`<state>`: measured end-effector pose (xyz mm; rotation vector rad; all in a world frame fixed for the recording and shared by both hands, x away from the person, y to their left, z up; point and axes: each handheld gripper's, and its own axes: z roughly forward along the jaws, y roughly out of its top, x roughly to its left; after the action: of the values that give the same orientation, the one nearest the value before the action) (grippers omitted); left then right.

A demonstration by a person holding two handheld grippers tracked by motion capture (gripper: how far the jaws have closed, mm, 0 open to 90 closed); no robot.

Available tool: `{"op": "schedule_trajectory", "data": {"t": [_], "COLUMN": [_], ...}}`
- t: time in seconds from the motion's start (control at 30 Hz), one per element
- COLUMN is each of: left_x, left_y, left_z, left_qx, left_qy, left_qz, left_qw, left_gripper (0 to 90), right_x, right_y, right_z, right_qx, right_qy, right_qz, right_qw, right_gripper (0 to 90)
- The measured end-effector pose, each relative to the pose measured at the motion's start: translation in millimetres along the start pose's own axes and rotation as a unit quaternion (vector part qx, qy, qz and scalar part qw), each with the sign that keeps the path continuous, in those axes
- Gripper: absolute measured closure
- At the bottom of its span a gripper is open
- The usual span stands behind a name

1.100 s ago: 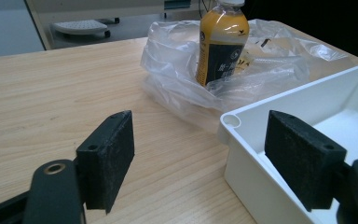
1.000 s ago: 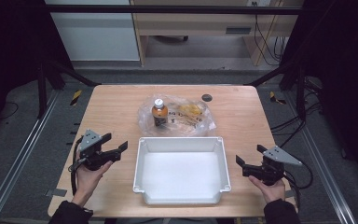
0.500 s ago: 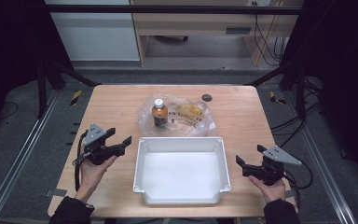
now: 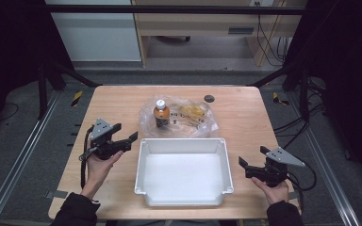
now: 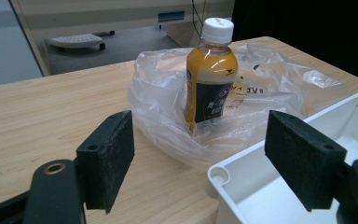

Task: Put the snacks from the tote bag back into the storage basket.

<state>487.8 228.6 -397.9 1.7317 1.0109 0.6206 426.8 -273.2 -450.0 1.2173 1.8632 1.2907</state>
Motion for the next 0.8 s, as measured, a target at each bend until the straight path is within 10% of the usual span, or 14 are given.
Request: {"op": "schedule_trajectory", "data": {"t": [0.8], "left_x": [-21.0], "left_y": [30.0], "left_z": [32.3], "left_qx": [-0.007], "left_qy": [-0.007], "left_qz": [0.016], "left_qw": [0.9998], "left_gripper": [24.0], "right_x": [-1.4], "right_y": [-0.5], "right_z": [1.6], "right_qx": [0.005], "right_qy": [-0.001], "right_qz": [0.002], "right_qw": [1.0000], "right_gripper": [4.6]}}
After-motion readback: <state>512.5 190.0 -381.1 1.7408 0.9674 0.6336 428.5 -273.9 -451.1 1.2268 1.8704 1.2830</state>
